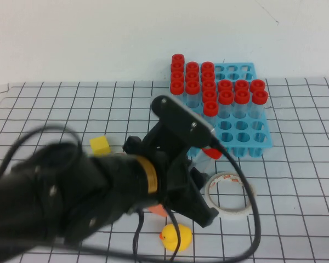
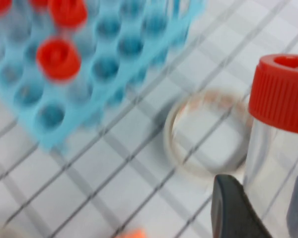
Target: Place the test tubes
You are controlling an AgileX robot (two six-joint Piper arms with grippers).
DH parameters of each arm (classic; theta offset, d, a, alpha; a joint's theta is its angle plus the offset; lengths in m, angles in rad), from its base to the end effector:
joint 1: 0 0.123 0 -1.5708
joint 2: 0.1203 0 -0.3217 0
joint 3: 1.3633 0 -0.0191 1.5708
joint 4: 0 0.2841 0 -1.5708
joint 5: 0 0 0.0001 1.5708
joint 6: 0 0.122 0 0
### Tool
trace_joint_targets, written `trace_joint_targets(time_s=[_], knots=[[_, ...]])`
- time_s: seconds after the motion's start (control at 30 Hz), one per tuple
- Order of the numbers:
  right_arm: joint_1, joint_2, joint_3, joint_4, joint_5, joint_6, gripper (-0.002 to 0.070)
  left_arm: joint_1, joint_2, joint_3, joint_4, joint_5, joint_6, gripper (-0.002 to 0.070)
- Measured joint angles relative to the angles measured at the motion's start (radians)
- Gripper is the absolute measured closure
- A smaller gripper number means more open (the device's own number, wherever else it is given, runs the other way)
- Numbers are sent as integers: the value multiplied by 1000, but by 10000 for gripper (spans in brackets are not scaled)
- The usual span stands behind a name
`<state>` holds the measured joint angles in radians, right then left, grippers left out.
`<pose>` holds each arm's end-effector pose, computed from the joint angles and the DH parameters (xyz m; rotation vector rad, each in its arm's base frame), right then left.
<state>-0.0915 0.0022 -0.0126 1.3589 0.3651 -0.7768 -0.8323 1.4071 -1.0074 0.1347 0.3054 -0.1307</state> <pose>0.0795 0.0356 0.2110 0.2350 1.5740 0.6497 0.2472 -0.2642 0.3048 0.8731 2.0388 -0.4244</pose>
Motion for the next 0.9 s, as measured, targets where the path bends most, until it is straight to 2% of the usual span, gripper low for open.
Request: trace_joint_targets(time_s=[0.13,0.27,0.33,0.4,0.5,0.6,0.77,0.9], knots=[[0,132,-85,133,73,-217,678,0,-7,112,0,-246,-34,465],[0,320,-180,272,159,-502,652,0,6,160,0,-397,-39,465],[0,421,-229,309,221,-642,584,0,9,171,0,-464,-46,465],[0,521,-278,320,314,-756,454,0,13,171,0,-529,-62,465],[19,648,-353,322,410,-819,248,0,21,171,2,-607,-84,465],[43,765,-425,322,492,-849,135,0,24,171,26,-650,-125,465],[107,973,-570,322,650,-929,91,0,24,171,146,-706,-231,465],[160,1075,-649,322,661,-964,88,0,24,171,187,-721,-282,465]])
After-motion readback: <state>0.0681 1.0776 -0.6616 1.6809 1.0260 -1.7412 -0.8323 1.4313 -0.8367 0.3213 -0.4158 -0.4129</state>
